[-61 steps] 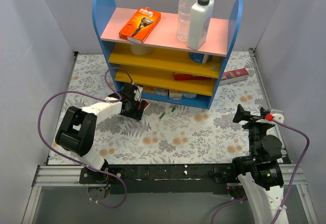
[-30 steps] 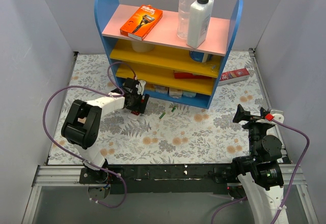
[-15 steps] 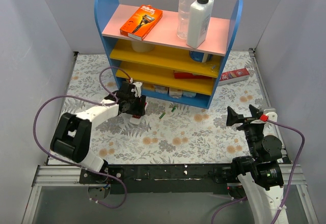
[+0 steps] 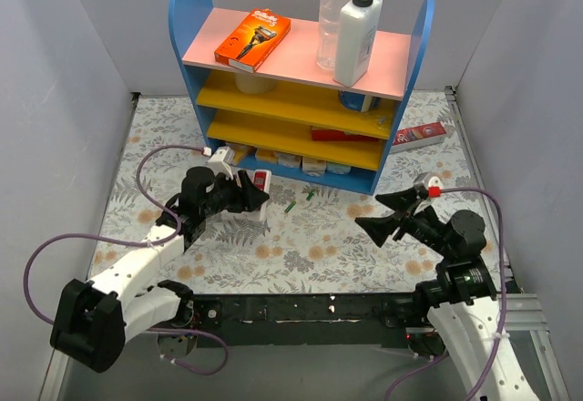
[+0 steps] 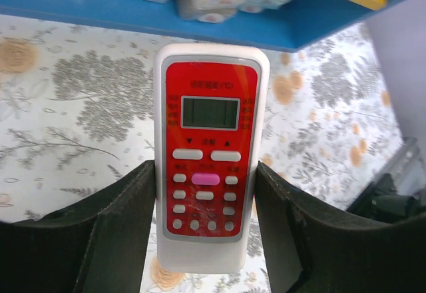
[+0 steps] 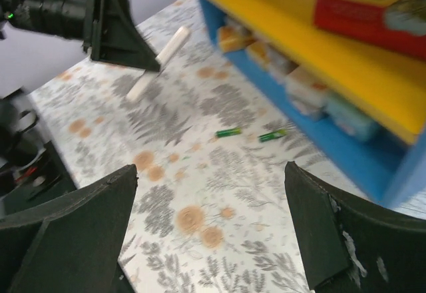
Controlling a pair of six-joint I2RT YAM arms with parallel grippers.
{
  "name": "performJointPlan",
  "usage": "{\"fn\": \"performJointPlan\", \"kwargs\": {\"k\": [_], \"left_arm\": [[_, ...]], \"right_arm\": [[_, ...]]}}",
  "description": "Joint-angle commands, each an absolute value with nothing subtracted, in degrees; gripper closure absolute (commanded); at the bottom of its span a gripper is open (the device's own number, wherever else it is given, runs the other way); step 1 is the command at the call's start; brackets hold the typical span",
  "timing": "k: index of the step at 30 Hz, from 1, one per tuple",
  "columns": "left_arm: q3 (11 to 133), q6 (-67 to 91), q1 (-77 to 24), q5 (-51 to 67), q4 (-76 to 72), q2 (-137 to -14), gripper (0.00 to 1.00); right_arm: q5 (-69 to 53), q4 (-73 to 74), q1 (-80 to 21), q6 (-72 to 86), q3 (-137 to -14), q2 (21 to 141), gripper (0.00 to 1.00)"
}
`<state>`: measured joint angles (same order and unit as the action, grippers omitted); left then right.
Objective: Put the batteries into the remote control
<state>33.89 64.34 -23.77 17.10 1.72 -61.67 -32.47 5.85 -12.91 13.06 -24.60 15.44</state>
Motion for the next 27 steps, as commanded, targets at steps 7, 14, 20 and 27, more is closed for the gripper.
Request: {"fn": "performJointPlan", "kwargs": {"k": [7,14,20,27], "left_arm": [[18.1,82.4,-25.7,28.4,-24.4,-46.8,0.84],[11.6,94.7,-30.0,28.0,-45.2,-46.8,0.87],[11.5,97.1,-34.4,25.0,-52.4,-48.3,0.88],[10.1,98.7,-37.1,22.8,-57.7,-48.6,0.88]], "right_arm": [[-48.2,-30.5,-17.7,33.8,-10.6,25.9,0.02],[-36.9,-44.3,-31.2,36.5,-8.4,32.2,0.02],[-28.2,-55.0,-42.5,36.7,-10.3,42.6,0.02],[-24.4,-63.4,-51.6,35.6,-15.5,54.9,0.02]]}}
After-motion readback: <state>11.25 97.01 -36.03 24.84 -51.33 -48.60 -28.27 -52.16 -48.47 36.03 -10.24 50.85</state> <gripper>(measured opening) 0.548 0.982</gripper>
